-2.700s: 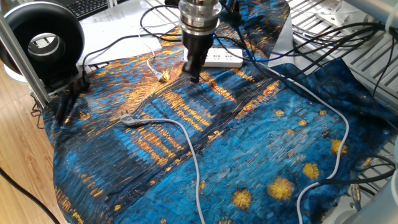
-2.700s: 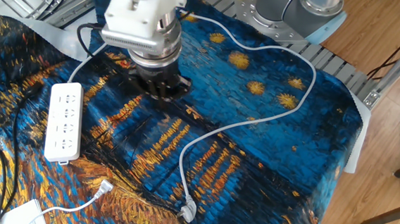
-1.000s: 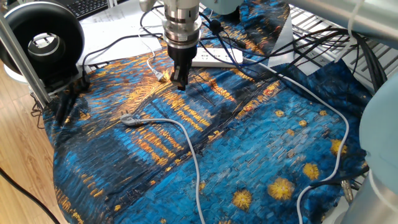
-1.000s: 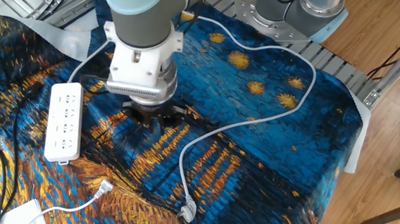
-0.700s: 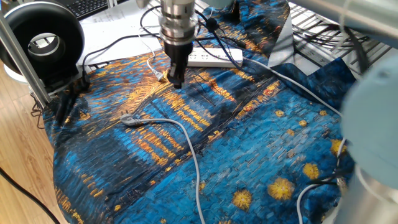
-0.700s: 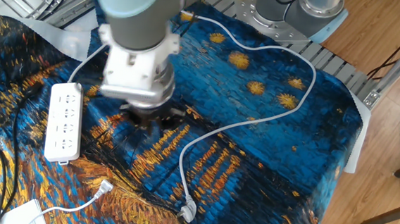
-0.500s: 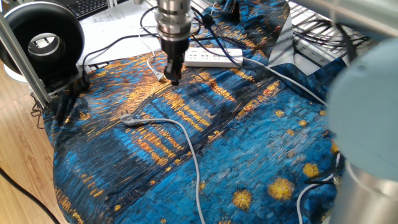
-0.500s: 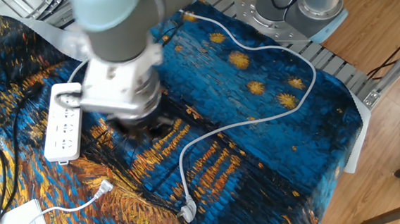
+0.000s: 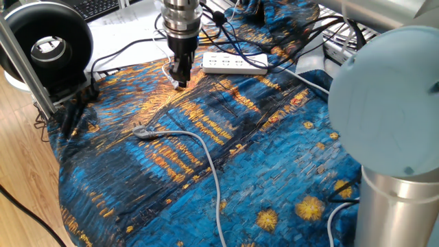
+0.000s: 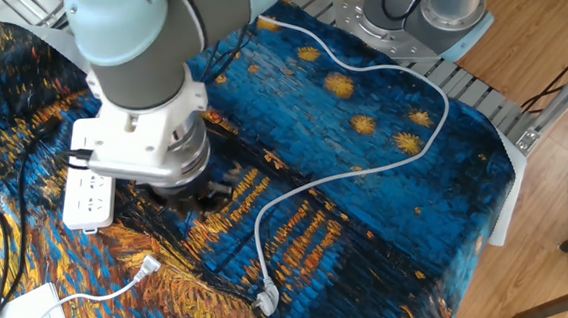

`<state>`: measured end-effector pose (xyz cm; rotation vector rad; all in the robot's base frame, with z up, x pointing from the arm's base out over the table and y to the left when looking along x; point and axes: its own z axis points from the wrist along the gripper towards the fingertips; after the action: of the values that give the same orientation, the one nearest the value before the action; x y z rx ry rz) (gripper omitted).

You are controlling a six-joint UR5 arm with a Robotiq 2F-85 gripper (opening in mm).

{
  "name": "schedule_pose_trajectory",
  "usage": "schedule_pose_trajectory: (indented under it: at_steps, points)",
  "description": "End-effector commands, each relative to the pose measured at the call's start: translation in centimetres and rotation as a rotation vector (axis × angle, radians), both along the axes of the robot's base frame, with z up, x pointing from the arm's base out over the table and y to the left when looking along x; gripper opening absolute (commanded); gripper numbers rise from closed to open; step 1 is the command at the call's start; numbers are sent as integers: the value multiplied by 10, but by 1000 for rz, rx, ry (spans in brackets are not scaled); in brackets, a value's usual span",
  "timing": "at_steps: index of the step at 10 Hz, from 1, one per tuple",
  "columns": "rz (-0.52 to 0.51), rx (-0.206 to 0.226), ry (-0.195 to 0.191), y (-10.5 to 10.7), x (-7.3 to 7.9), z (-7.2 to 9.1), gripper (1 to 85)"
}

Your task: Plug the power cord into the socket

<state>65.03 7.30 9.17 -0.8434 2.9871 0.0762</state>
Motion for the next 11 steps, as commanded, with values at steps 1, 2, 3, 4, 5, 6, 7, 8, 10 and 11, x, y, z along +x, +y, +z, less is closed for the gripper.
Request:
schedule_pose_trajectory:
  at_steps: [1,2,3,4,5,6,7,8,10,11]
  points:
    - [-45,1,-29,-1,12,0,297]
    - [-23,50,-13,-3,30,-7,300]
    - [1,71,-18,-6,49,-16,317]
    - [26,70,-23,-9,63,-24,320]
    - [59,55,-22,-12,71,-28,320]
    - [101,22,-38,-19,80,-33,320]
    - [112,47,-48,-14,85,-37,317]
    - [130,111,-46,-1,85,-38,323]
    - [162,141,-47,8,86,-40,337]
    - [162,147,-42,6,86,-40,333]
